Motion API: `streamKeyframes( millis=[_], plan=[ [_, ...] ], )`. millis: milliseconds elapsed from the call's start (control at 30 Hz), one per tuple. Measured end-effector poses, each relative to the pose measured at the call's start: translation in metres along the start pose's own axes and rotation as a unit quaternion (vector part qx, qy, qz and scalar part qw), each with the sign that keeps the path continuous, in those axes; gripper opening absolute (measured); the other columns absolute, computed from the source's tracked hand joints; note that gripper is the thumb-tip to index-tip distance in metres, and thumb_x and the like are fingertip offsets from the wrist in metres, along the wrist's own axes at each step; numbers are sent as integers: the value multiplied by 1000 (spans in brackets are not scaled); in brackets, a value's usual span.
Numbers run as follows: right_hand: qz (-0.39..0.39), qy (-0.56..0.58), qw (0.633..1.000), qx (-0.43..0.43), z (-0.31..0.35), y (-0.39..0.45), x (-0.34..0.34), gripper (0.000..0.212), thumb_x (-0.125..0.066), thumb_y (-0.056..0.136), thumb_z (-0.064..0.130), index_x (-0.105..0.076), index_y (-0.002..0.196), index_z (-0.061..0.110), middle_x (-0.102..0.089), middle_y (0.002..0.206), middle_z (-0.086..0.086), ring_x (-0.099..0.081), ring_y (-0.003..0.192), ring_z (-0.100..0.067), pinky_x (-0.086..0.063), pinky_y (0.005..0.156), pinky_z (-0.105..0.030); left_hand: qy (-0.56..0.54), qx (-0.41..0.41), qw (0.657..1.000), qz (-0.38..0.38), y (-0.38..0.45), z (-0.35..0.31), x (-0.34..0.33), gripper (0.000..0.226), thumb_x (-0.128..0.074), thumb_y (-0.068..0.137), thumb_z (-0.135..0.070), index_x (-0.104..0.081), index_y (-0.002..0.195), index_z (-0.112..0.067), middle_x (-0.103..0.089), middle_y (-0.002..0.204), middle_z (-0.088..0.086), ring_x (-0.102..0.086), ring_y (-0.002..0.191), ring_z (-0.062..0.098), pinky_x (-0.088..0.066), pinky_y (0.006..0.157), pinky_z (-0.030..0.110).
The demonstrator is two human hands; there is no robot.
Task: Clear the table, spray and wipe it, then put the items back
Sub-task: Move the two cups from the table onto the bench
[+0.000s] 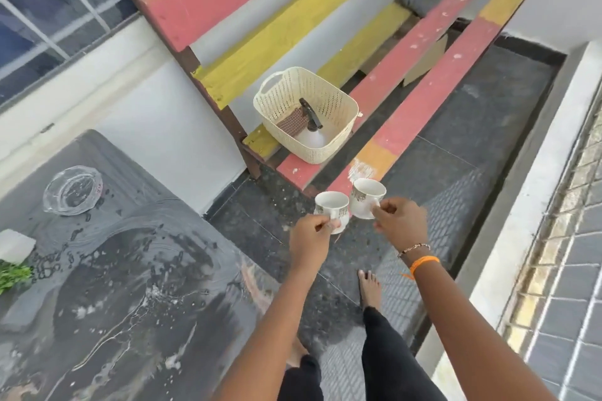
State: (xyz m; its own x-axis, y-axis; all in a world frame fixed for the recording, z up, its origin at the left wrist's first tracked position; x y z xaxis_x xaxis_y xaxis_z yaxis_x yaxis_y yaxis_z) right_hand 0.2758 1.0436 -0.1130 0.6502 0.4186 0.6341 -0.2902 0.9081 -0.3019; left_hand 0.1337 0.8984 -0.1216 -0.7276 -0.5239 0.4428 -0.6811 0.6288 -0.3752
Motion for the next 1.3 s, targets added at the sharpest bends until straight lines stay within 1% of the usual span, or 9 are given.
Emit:
streamKeyframes(
  millis=[100, 200, 333, 500, 633, 833, 967, 1167, 1300],
  plan=[
    [40, -15, 999, -10, -15, 44, -7, 21, -62, 81, 10, -63, 68, -6, -69, 67, -21, -68, 71, -36, -56, 69, -47, 5, 26, 999, -25, 31, 0, -31, 36, -67, 84, -22, -54, 51, -13, -42, 45, -4, -35, 44, 11, -26, 48, 21],
    [71, -54, 996, -2, -32, 85, -16, 23, -63, 81, 12, -59, 61, 1, -69, 67, -21, -68, 70, -36, -56, 67, -43, -3, 63, 997, -49, 59, 6, -61, 29, -69, 83, -20, -65, 61, -2, -62, 59, 10, -47, 54, 22, -32, 47, 7],
    [97, -74, 993, 10, -52, 124, -29, 25, -60, 82, 13, -59, 63, -3, -69, 62, -17, -68, 66, -32, -55, 63, -37, 24, 82, 993, -78, 86, 13, -85, 53, -69, 82, -20, -34, 43, -18, -34, 33, -6, -27, 38, 10, -26, 41, 17],
    [115, -73, 990, 25, -74, 162, -53, 24, -60, 84, 16, -60, 66, 0, -69, 60, -11, -67, 63, -24, -46, 58, -25, 45, 114, 989, -83, 112, 43, -113, 27, -66, 85, -25, -55, 61, -16, -50, 58, 5, -41, 57, 17, -29, 56, 28],
    [123, -71, 989, 40, -87, 184, -74, 21, -62, 85, 17, -62, 75, -1, -70, 68, -16, -66, 69, -31, -53, 69, -37, 26, 122, 984, -123, 120, 61, -121, 26, -65, 85, -19, -68, 71, 3, -64, 70, 21, -49, 64, 23, -29, 58, 29],
    [121, -55, 989, 59, -99, 201, -97, 17, -60, 86, 17, -59, 74, 5, -68, 70, -17, -67, 70, -35, -54, 67, -46, -22, 114, 976, -185, 130, 67, -122, 15, -70, 81, -14, -74, 92, -6, -68, 80, -1, -59, 73, 12, -46, 67, 15],
    [102, -54, 989, 91, -104, 204, -102, 17, -61, 85, 17, -60, 73, 5, -67, 66, -14, -65, 65, -30, -53, 64, -40, -7, 103, 975, -198, 134, 77, -131, 14, -71, 80, -14, -75, 92, -7, -67, 81, -4, -57, 71, 8, -42, 63, 8],
    [117, -27, 989, 88, -122, 193, -112, 10, -61, 83, 11, -62, 74, 8, -68, 67, -13, -66, 64, -29, -55, 65, -45, 15, 90, 981, -171, 126, 94, -153, 10, -71, 77, -5, -75, 86, -7, -71, 83, 6, -63, 74, 18, -52, 68, 31],
    [125, -3, 988, 85, -126, 186, -110, 11, -56, 85, 2, -67, 85, 2, -69, 76, -13, -68, 71, -31, -56, 71, -49, 7, 100, 982, -160, 124, 101, -155, 12, -73, 76, -9, -75, 87, -6, -71, 82, 9, -62, 73, 18, -51, 68, 28]
  ],
)
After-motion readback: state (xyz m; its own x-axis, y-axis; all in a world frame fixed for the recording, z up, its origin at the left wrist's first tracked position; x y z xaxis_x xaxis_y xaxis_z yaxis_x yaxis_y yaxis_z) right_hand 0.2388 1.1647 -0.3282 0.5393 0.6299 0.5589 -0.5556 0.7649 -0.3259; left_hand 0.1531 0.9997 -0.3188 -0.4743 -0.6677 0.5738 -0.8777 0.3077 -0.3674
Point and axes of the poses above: each hand's wrist, its own y-axis towards the middle knuckle, its own x-axis out of the back of the hand, z = x × y, the point moved 9 cm from there along y, towards the middle knuckle
